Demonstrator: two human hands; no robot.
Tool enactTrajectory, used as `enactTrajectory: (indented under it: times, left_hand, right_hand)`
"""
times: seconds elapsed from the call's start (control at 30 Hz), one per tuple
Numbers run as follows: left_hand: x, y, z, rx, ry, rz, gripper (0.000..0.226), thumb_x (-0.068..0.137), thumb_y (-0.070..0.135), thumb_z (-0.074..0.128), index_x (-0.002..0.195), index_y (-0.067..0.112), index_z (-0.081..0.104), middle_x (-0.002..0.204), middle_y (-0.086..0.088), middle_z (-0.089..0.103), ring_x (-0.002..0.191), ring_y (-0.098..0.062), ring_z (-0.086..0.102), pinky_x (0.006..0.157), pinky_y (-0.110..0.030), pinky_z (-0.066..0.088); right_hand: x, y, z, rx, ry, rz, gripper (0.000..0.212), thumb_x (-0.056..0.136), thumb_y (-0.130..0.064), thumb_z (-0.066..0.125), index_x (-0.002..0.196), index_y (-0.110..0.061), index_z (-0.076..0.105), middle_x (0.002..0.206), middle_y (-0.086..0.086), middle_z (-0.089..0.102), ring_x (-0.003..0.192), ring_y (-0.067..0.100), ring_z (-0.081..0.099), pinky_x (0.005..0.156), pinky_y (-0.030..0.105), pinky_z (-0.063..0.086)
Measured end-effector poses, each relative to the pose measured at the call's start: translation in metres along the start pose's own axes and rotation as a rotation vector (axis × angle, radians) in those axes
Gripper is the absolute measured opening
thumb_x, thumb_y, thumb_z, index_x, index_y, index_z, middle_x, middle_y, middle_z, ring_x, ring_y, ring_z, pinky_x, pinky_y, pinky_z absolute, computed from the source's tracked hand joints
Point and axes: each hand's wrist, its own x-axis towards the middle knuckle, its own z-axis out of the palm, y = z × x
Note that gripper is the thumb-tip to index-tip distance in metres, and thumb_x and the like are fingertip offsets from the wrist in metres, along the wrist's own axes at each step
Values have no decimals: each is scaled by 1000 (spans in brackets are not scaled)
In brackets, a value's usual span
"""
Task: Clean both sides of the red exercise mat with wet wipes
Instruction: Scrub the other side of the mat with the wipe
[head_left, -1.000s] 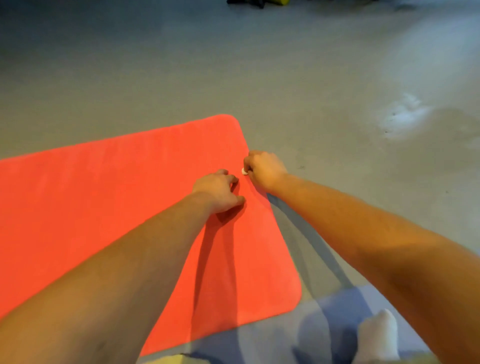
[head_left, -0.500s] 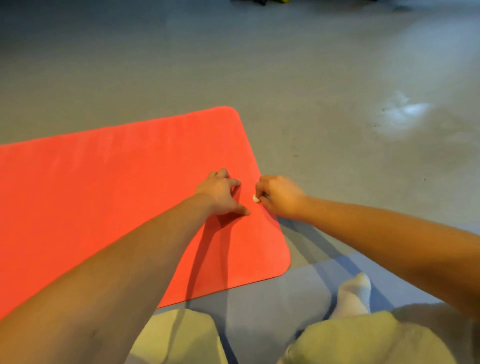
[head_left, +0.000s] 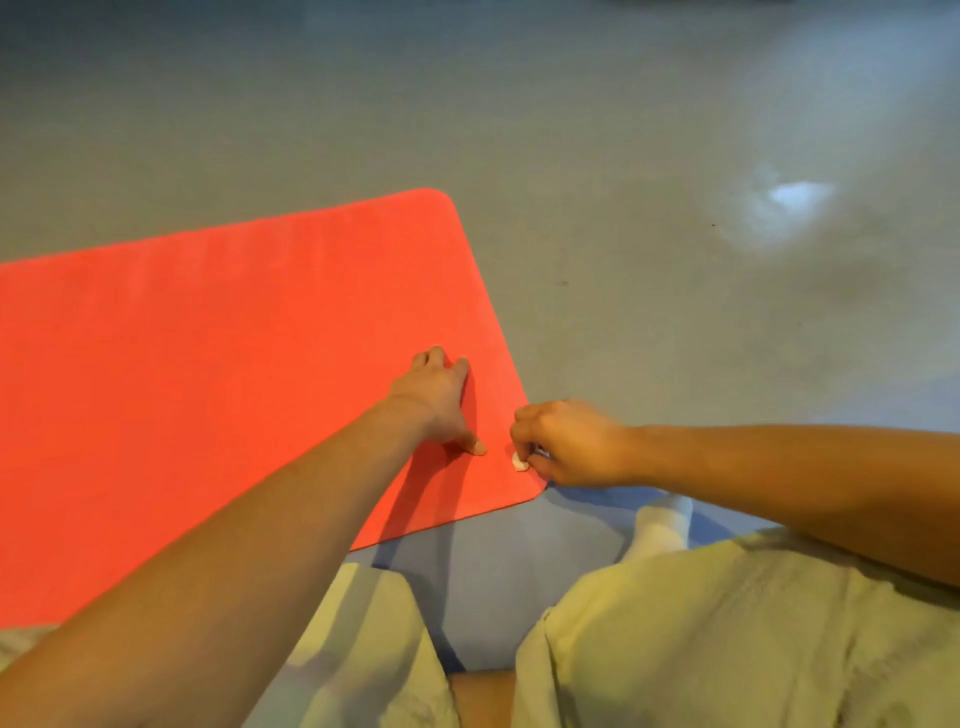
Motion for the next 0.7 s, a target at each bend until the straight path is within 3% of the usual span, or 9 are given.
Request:
enactTrajectory:
  times: [0.07, 0.17, 0.23, 0.33, 0.47, 0.6, 0.7]
  left_hand:
    - [0, 1, 4, -10, 11, 1, 140, 56, 71, 90, 164, 17, 20, 162, -18, 23, 153, -37, 21, 123, -42, 30]
    - [1, -5, 10, -48, 14, 5, 140, 58, 70, 90, 165, 20, 16, 166, -16, 16, 156, -35, 15, 125, -41, 26]
    - [2, -9, 12, -61, 14, 7, 140, 59, 71, 89, 166, 22, 14, 168, -15, 13, 157, -34, 12, 125, -41, 24]
    - [1, -8, 12, -69, 10, 0, 139, 60, 72, 87, 166, 23, 13, 169, -13, 11, 158, -32, 11, 125, -42, 26]
    - [-10, 0, 8, -21, 4, -7, 123, 65, 72, 85, 161, 19, 29, 159, -15, 31, 148, -35, 31, 120, -43, 36]
    - [-33, 6, 5, -51, -47, 5, 104, 65, 57, 92, 152, 24, 46, 154, -10, 40, 139, -32, 48, 113, -38, 44]
    - [-55, -1, 1, -166, -130, 21, 91, 70, 39, 94, 150, 25, 52, 147, -4, 55, 127, -27, 60, 103, -34, 52]
  right_hand:
    - [13, 8, -5, 36, 42, 29, 7, 83, -15, 67, 85, -20, 72, 88, -4, 63, 82, 19, 61, 64, 23, 32]
    - [43, 18, -11, 71, 114, 85, 6, 80, -12, 69, 81, -17, 72, 86, 1, 63, 82, 25, 63, 65, 26, 39]
    - [52, 17, -13, 74, 133, 116, 5, 81, -14, 68, 83, -17, 71, 90, 1, 64, 86, 26, 64, 68, 31, 46]
    - [43, 8, -10, -9, 92, 155, 7, 88, -20, 64, 90, -17, 69, 100, 4, 65, 93, 27, 62, 72, 33, 43]
    - [19, -11, 2, -122, -39, 162, 8, 88, -20, 58, 93, -19, 63, 103, 7, 65, 96, 31, 62, 75, 36, 48]
    - [3, -37, 4, -177, -166, 217, 12, 87, -20, 60, 96, -15, 65, 103, 10, 67, 94, 34, 63, 76, 37, 52]
    - [9, -51, -22, -41, -96, 296, 15, 84, -27, 73, 89, -13, 71, 94, 10, 72, 89, 31, 66, 75, 34, 54]
